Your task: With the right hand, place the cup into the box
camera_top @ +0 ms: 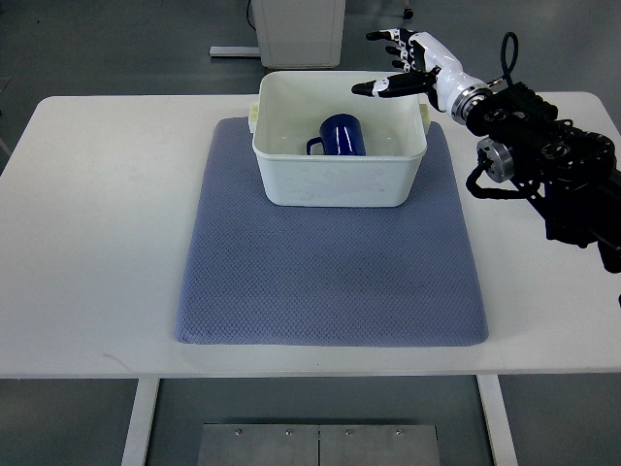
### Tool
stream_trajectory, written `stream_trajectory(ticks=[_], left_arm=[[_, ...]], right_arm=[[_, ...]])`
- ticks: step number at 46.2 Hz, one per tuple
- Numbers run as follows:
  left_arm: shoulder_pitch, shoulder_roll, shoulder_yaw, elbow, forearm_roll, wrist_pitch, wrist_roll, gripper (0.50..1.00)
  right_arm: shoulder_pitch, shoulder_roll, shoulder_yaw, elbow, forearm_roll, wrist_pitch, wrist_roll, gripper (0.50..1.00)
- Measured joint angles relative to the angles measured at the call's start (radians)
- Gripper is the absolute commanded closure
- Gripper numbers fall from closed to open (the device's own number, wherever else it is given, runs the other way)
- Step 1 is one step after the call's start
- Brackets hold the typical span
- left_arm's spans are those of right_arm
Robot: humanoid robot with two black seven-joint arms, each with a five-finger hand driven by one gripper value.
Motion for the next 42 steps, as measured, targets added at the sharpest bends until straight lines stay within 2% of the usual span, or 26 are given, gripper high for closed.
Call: stream_trajectory(ticks=[8,18,33,42], left_arm=[[0.000,0.000,0.000,0.001,0.000,0.000,0.000,0.500],[0.000,0.000,0.000,0.001,0.000,0.000,0.000,0.500],[0.000,0.000,0.000,0.000,0.000,0.000,0.000,0.500],[0.000,0.000,0.000,0.000,0.000,0.000,0.000,0.500]], right_arm=[[-0.010,-0.068,0.059,-0.001,0.001,0.004,-0.003,0.500],[-0.026,-0.156,0.076,0.000,0.000,0.068,-0.005,0.500],[-0.116,-0.246,0.133,-0.002,0.014,0.077,0.000,0.502],[-0.206,-0.276,0.247,-0.002,0.120,0.149,0.002,0.500]])
